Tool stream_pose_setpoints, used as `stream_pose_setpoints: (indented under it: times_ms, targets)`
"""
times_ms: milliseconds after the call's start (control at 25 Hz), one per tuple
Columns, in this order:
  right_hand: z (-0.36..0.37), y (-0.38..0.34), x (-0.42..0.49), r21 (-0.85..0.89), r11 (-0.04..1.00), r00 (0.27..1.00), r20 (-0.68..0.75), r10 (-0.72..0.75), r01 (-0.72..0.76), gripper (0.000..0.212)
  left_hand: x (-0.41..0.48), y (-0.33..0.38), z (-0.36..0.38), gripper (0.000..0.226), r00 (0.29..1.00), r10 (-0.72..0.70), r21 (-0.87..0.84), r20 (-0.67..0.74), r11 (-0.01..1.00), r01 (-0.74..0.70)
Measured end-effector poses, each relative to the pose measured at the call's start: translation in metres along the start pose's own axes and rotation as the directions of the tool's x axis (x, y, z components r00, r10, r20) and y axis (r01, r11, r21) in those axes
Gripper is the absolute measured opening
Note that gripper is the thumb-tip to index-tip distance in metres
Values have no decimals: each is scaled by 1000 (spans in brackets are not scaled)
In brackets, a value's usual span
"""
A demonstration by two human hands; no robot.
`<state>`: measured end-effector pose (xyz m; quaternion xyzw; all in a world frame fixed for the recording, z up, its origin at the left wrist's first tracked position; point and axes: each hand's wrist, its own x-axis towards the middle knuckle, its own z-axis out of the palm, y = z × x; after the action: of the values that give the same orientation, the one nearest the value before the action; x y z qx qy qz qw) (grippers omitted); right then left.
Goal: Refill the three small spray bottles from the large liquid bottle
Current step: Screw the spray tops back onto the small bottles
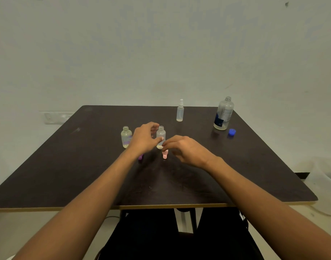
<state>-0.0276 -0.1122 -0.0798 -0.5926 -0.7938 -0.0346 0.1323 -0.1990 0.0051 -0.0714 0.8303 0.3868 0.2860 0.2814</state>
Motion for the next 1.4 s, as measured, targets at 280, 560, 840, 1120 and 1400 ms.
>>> stream_pose_setpoints:
  times_ms: [280, 560, 840, 1120, 1400]
  targets:
    - [7, -4, 0, -14, 998, 997, 19, -68, 69, 31, 5, -4, 13, 56, 999, -48, 41, -7, 998, 48]
    - [11, -6, 11, -54, 989, 991, -15, -135, 134, 20, 4, -6, 13, 56, 996, -80, 5, -36, 997, 81]
    - [-26, 3, 5, 173, 985, 964, -260, 53, -8, 21, -3, 3, -4, 43, 994, -23, -66, -107, 998, 16]
    - [-124, -4, -8, 691, 722, 788, -469, 399, 45, 27, -25, 28, -17, 42, 994, 28, -236, -106, 970, -53]
    - [-163, -21, -6, 733, 665, 778, -498, 383, 142, 30, -42, 52, -22, 50, 995, 61, -278, -81, 957, -81]
